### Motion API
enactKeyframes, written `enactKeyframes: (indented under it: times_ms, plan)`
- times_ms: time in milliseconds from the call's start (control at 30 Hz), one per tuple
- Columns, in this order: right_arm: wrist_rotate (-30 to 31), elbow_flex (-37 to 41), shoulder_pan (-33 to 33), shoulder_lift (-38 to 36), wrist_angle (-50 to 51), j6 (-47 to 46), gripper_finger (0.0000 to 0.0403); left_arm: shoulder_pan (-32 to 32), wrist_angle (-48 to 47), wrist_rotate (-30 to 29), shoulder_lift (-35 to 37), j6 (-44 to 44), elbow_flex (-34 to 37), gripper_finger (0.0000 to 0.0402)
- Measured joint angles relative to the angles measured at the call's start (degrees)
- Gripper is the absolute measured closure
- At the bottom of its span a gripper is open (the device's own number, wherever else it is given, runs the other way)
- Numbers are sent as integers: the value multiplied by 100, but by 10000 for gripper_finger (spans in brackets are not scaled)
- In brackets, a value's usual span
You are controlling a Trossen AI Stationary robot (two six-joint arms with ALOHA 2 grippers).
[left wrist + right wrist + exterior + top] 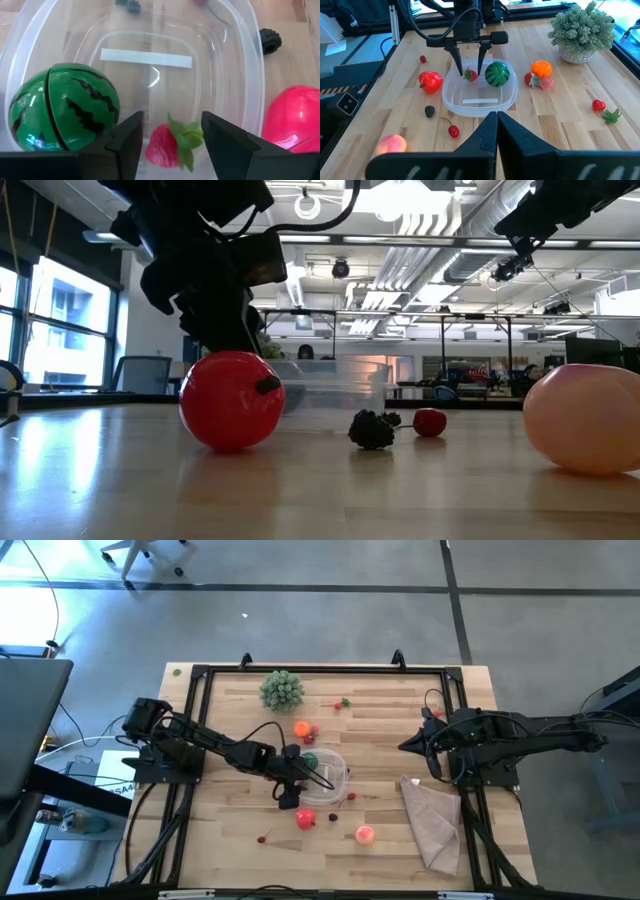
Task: Pick and placing Produce into tupperware
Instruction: Put the bottom cherry into the transparent container
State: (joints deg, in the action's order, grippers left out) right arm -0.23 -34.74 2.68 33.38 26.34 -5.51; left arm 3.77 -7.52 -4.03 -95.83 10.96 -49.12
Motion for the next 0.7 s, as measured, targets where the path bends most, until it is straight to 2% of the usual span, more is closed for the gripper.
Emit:
enactKeyframes:
  times_ms: [167,300,700]
  plan:
    - [0,0,0,1,-1,-1,403,0,-43,209,2,18,-61,193]
    - [0,0,0,0,1,-1,403,0,-461,543,4,155,-479,196]
    - [0,0,0,1,-2,-1,403,141,-4243,601,7,862,-2732,233]
